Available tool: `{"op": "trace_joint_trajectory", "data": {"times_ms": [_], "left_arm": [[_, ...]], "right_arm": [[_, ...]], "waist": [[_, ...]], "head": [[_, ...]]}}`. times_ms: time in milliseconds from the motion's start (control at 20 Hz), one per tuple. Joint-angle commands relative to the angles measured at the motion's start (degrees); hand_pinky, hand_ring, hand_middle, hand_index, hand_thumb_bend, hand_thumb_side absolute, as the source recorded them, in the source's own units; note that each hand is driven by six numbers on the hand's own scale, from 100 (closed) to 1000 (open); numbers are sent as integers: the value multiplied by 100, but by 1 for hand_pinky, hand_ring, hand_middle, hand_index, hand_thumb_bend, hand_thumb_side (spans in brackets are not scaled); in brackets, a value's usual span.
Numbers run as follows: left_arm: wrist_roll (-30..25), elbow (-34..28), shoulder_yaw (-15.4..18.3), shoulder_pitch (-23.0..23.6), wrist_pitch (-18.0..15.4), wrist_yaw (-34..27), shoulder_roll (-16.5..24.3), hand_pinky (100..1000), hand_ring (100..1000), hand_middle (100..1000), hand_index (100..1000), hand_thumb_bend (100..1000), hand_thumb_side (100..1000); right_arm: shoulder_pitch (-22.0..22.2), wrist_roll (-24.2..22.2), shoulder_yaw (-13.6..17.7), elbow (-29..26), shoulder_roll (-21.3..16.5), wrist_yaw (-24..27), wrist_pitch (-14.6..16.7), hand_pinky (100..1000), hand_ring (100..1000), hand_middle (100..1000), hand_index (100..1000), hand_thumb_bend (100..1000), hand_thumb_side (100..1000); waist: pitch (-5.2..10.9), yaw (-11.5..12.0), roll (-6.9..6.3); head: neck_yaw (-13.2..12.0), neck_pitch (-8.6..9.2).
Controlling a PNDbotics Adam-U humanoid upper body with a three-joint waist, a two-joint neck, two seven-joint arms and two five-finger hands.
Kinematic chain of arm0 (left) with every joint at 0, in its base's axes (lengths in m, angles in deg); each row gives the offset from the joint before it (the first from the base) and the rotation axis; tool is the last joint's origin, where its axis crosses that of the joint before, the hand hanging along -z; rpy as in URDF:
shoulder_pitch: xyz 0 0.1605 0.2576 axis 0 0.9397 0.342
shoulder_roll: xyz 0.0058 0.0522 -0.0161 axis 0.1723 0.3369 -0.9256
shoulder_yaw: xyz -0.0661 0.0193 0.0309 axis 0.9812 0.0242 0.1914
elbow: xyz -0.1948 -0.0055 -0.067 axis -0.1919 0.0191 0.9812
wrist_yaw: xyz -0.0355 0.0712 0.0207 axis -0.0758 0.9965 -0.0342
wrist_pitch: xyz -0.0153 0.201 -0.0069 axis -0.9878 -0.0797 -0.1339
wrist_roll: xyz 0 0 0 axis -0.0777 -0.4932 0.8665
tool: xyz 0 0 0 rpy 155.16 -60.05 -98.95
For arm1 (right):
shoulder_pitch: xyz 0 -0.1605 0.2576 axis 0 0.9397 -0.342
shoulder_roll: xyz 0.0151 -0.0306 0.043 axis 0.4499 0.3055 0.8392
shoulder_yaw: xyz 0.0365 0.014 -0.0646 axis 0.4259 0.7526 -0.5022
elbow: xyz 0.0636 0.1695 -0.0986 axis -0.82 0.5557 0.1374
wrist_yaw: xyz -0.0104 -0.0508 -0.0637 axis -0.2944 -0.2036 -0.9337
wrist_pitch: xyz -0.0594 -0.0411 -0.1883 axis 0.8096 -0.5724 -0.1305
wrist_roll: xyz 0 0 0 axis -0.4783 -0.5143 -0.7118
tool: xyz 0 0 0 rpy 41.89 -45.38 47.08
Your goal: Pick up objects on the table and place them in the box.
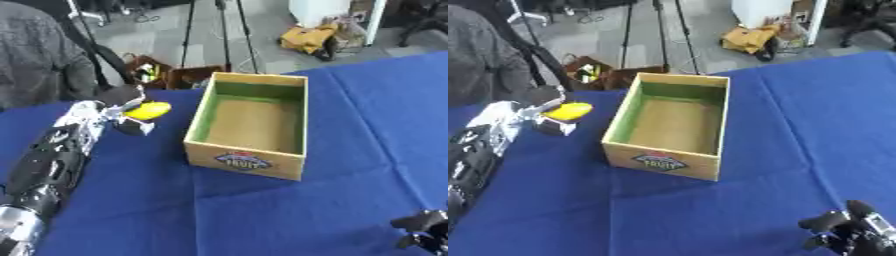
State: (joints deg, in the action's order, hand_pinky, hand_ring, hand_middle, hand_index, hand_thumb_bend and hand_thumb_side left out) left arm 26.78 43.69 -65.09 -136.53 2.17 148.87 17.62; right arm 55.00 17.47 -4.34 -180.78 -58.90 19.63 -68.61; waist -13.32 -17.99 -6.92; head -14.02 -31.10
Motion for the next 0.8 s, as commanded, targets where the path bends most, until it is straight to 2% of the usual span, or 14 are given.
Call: {"op": "trace_joint_trajectory", "data": {"times_ms": [50,250,550,600,700,800], "left_arm": [[-278,-497,-20,-213,-105,-293,280,215,100,100,392,100,231],[-630,-991,-195,-386,-172,-635,163,218,100,100,395,100,211],[-992,-1229,-288,-514,-81,-811,1,218,100,100,395,100,211],[-1034,-1281,-328,-554,-98,-832,-39,230,100,100,400,100,180],[-1175,-1339,-541,-733,-223,-750,-253,230,100,100,401,100,179],[-1183,-1215,-778,-835,-362,-594,-526,235,100,100,403,100,178]], "right_arm": [[-13,-3,57,-66,-97,41,19,529,701,489,530,100,923],[-8,-14,44,-63,-102,50,15,529,702,489,531,100,922],[-6,-25,40,-64,-102,62,13,529,702,489,531,100,922],[-23,-44,11,-71,-94,66,9,529,703,490,531,100,921],[-73,-105,-63,-85,-62,83,-13,529,703,490,531,100,922],[-88,-138,-94,-83,-39,92,-33,529,702,490,531,100,924]], "waist": [[137,20,44],[168,31,56],[177,42,69],[163,2,98],[139,-199,122],[124,-293,135]], "head": [[26,32],[22,29],[24,31],[-44,49],[-181,83],[-208,94]]}}
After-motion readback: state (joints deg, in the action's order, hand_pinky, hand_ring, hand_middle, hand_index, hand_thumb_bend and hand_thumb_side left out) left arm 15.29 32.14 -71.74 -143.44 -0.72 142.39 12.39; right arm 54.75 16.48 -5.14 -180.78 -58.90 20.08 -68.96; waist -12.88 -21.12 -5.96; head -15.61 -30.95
